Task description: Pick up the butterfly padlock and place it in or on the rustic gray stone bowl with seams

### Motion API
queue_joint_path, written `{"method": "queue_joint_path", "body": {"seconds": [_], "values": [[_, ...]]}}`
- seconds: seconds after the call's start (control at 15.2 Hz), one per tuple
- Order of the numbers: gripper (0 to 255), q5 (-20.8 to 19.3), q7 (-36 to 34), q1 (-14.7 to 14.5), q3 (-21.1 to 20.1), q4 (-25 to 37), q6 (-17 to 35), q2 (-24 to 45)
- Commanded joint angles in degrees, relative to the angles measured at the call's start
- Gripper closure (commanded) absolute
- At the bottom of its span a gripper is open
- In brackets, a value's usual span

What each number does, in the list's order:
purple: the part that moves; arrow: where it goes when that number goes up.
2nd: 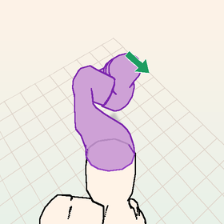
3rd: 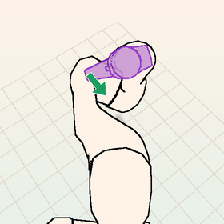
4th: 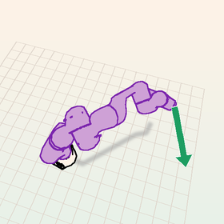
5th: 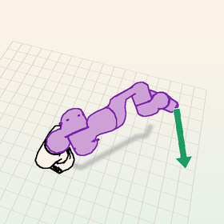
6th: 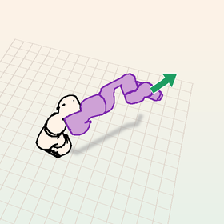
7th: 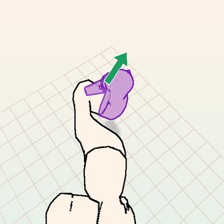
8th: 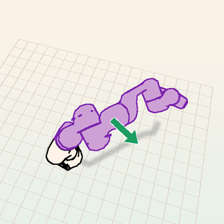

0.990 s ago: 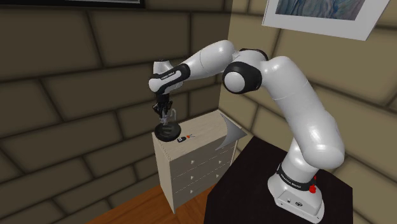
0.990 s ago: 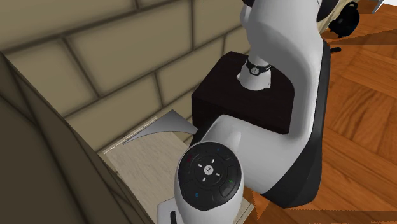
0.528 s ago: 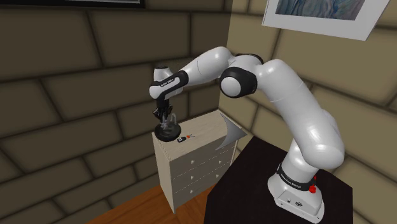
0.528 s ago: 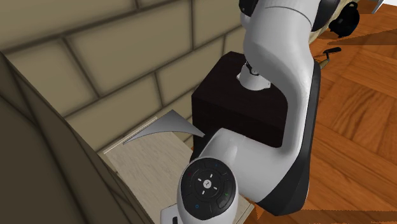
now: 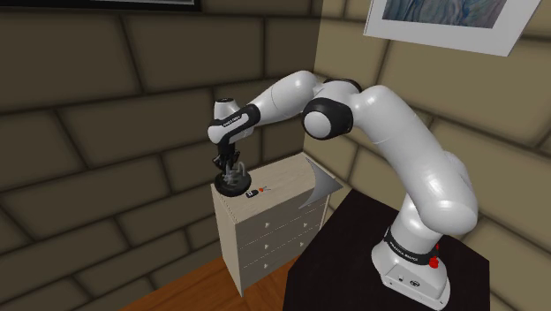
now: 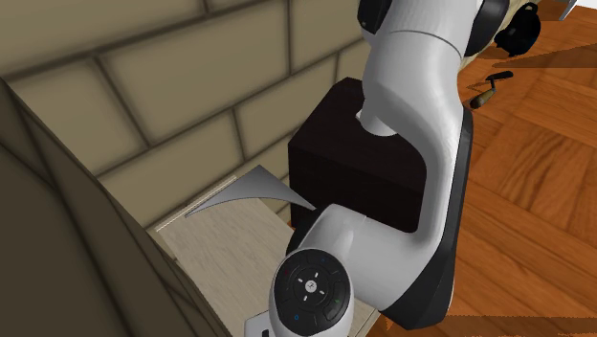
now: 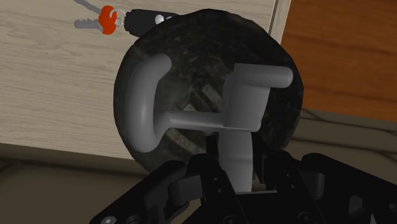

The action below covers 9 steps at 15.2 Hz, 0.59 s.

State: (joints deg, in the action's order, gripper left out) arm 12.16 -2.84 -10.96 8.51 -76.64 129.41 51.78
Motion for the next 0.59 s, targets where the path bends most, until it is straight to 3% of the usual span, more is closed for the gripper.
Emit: {"method": "queue_joint_path", "body": {"seconds": [0.0, 0.13, 0.2, 0.53], "values": [[255, 0.0, 0.0, 0.0, 0.0, 0.0, 0.0, 0.0], [255, 0.0, 0.0, 0.0, 0.0, 0.0, 0.0, 0.0], [0, 0.0, 0.0, 0.0, 0.0, 0.1, 0.0, 0.0], [0, 0.0, 0.0, 0.0, 0.0, 0.0, 0.0, 0.0]]}}
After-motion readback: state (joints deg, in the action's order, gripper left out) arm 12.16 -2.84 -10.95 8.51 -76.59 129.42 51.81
